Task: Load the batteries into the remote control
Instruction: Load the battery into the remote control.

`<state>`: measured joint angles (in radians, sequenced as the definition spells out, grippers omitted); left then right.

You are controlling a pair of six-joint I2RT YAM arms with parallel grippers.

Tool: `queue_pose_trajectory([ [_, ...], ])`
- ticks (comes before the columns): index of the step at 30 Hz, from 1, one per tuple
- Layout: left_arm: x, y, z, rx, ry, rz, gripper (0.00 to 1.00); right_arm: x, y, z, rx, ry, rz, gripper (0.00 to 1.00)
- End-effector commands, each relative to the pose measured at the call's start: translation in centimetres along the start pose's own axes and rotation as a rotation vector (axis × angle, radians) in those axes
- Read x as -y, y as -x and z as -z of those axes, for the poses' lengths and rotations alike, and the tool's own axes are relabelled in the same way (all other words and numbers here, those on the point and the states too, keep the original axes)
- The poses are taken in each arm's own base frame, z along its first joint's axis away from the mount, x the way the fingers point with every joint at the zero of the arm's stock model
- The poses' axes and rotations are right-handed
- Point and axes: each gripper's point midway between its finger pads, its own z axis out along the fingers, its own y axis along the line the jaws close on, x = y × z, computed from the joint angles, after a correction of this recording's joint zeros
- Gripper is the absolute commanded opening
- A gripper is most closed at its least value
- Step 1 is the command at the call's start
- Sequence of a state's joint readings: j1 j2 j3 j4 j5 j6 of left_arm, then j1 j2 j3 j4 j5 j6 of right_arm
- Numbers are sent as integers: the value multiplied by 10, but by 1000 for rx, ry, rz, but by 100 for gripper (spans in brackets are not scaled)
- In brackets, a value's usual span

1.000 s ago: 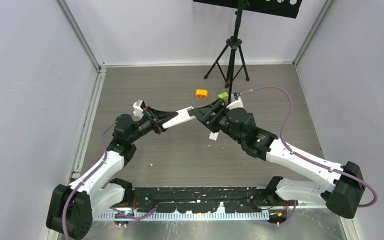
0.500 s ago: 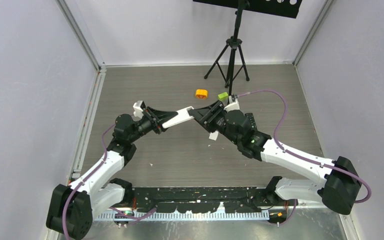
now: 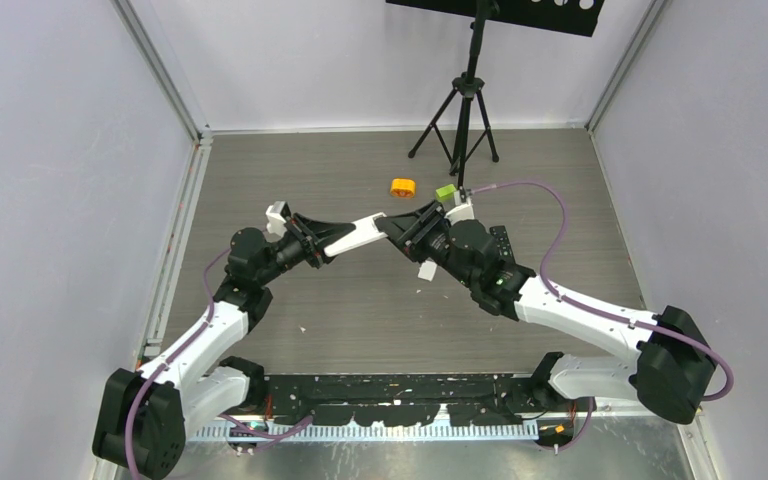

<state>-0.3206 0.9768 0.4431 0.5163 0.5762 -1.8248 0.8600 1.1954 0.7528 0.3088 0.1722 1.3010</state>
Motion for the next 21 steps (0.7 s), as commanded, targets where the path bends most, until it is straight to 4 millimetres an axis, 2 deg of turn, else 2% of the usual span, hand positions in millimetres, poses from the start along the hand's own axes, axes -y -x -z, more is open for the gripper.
queue_pose_trajectory([
  [1, 34, -17, 6, -58, -111, -72, 0, -3, 12, 1, 42, 19, -35, 41],
  [9, 46, -22, 8, -79, -148, -117, 0, 7, 5, -5, 10, 2, -73, 25],
  [15, 50, -24, 8, -77, -160, -180, 0, 11, 3, -4, -1, -4, -69, 23],
  [17, 49, -23, 7, -72, -152, -211, 0, 7, 3, -2, -7, 8, -55, 28],
  [18, 47, -23, 7, -69, -144, -229, 0, 4, 3, -1, -12, 18, -45, 34],
  [21, 40, -20, 6, -54, -108, -306, 0, -9, 5, 6, -23, 58, -10, 63],
])
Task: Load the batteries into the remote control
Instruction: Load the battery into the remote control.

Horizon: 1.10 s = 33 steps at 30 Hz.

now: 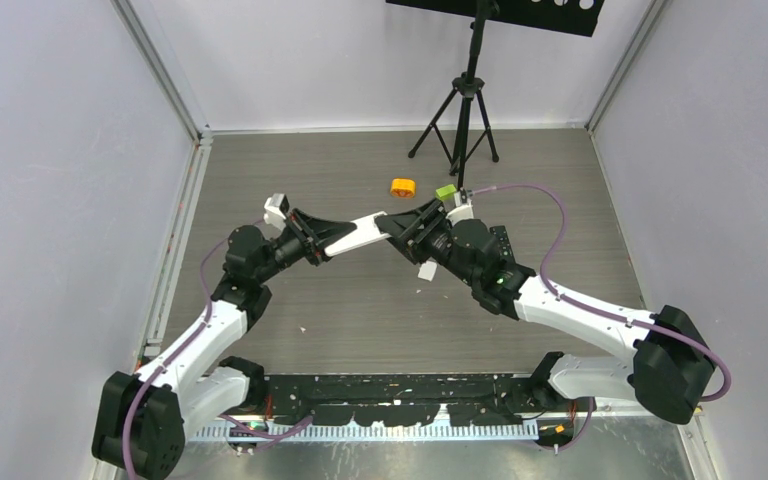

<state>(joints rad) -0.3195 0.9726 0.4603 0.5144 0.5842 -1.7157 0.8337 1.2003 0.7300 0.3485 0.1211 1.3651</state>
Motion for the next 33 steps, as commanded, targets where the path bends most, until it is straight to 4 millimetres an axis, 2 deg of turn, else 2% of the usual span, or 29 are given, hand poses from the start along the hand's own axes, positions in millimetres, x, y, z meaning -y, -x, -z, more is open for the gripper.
queue_pose_trajectory([
  [1, 35, -12, 4, -37, -81, -217, 0, -14, 3, 9, -8, 55, 74, 68],
  [4, 24, -10, 3, -36, -39, -278, 0, -26, 6, 19, -11, 112, 110, 78],
  [7, 20, -10, 2, -48, -33, -325, 0, -38, 8, 29, -15, 179, 134, 81],
  [11, 22, -16, 1, -94, -44, -401, 0, -42, 7, 40, -44, 211, 180, 80],
  [13, 25, -20, 2, -124, -56, -454, 0, -39, 7, 43, -60, 195, 206, 76],
  [16, 26, -26, 4, -167, -55, -527, 0, -25, 12, 48, -83, 98, 265, 63],
  [21, 23, -32, 6, -235, -46, -605, 0, -34, 20, 67, -84, 76, 460, 59],
  [24, 28, -38, 6, -282, -79, -626, 0, -34, 8, 74, -182, 79, 572, 57],
  [28, 36, -44, 7, -321, -114, -658, 0, -34, -9, 76, -313, 84, 629, 45],
  [30, 37, -46, 8, -334, -120, -667, 0, -32, -11, 74, -333, 73, 645, 40],
  [33, 38, -47, 9, -339, -121, -672, 0, -28, -7, 73, -323, 50, 674, 38],
])
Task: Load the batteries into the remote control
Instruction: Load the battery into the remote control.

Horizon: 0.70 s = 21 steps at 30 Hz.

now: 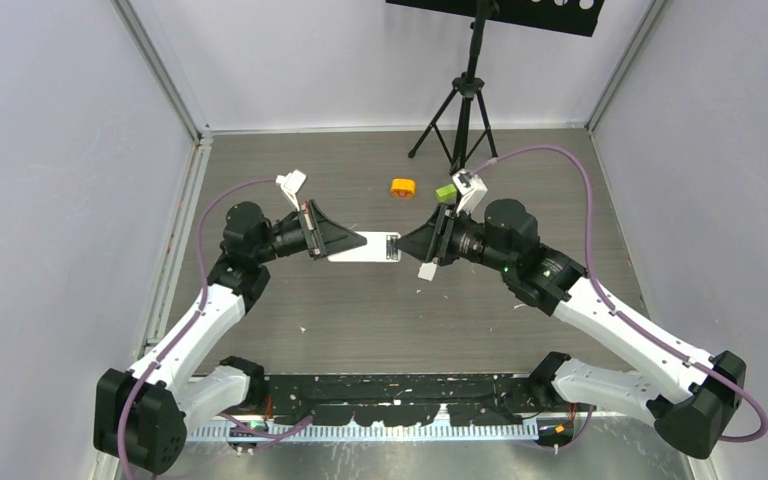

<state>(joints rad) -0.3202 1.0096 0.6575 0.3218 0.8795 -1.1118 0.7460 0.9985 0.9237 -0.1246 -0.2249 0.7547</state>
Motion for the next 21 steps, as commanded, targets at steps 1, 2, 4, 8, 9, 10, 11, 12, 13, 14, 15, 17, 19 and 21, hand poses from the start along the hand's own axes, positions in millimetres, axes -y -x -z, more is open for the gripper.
queue_pose_trajectory([
  [1, 27, 5, 2, -21, -76, -106, 0, 0, -5, 5, -59, -6, 93, 38],
  [2, 27, 5, 2, -21, -75, -104, 0, 1, -6, 5, -62, -9, 101, 40],
  [4, 27, 5, 2, -21, -75, -103, 0, 2, -8, 6, -73, -11, 110, 48],
  [8, 29, 5, 2, -26, -86, -103, 0, 4, -13, 2, -91, -4, 103, 49],
  [9, 31, 5, 2, -26, -90, -97, 0, 4, -13, 1, -93, 0, 98, 48],
  [10, 33, 5, 2, -26, -97, -91, 0, 3, -14, 0, -95, 9, 97, 46],
  [11, 34, 6, 2, -27, -103, -88, 0, 1, -14, -1, -95, 18, 99, 45],
  [12, 35, 6, 2, -27, -110, -81, 0, 1, -13, -2, -89, 20, 98, 44],
  [13, 36, 6, 2, -27, -115, -77, 0, 2, -12, -2, -82, 17, 97, 42],
  [14, 36, 7, 1, -28, -118, -72, 0, 3, -11, -3, -78, 14, 99, 41],
  [15, 37, 6, 1, -30, -122, -69, 0, 4, -11, -4, -76, 5, 99, 39],
  [17, 39, 6, 1, -33, -129, -63, 0, 7, -12, -6, -84, -8, 99, 37],
  [19, 40, 7, 1, -33, -139, -62, 0, 13, -14, -9, -94, -25, 98, 33],
  [21, 43, 7, 1, -32, -151, -61, 0, 18, -18, -12, -107, -41, 102, 29],
])
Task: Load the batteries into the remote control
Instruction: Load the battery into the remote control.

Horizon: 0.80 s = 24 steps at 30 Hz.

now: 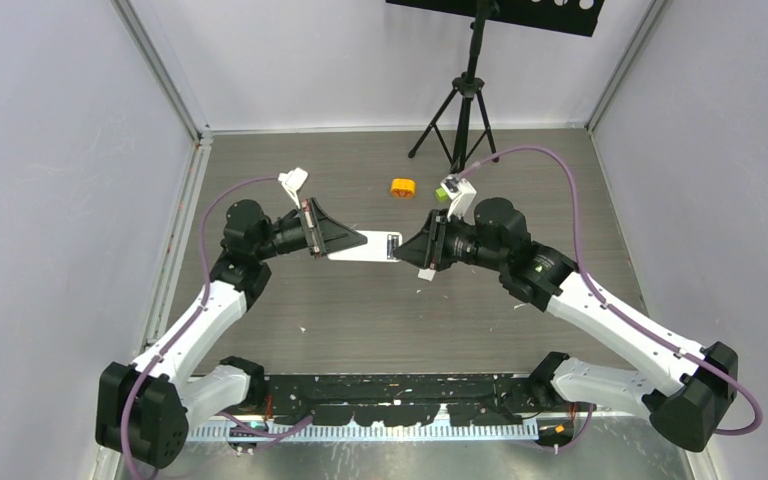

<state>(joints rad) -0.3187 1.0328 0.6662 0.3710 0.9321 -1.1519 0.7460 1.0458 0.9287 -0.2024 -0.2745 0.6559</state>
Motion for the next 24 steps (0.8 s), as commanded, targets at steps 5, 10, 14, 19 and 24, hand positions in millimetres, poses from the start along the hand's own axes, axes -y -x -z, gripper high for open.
queue_pose_trajectory([
  [5, 40, 7, 3, 6, -132, -102, 0, 23, 5, -12, 0, -112, 34, 24],
  [10, 22, 4, 5, 23, -57, -139, 0, 27, 13, -6, 31, -167, 29, 30],
  [14, 2, 4, 5, 38, 18, -149, 0, 4, 24, 10, 82, -84, 23, 51],
  [19, -15, 0, 3, 31, 55, -138, 0, -3, 35, 29, 140, -55, 15, 66],
  [24, -9, -8, 4, -8, 6, -162, 0, -6, 22, 26, 58, 7, 69, 71],
])
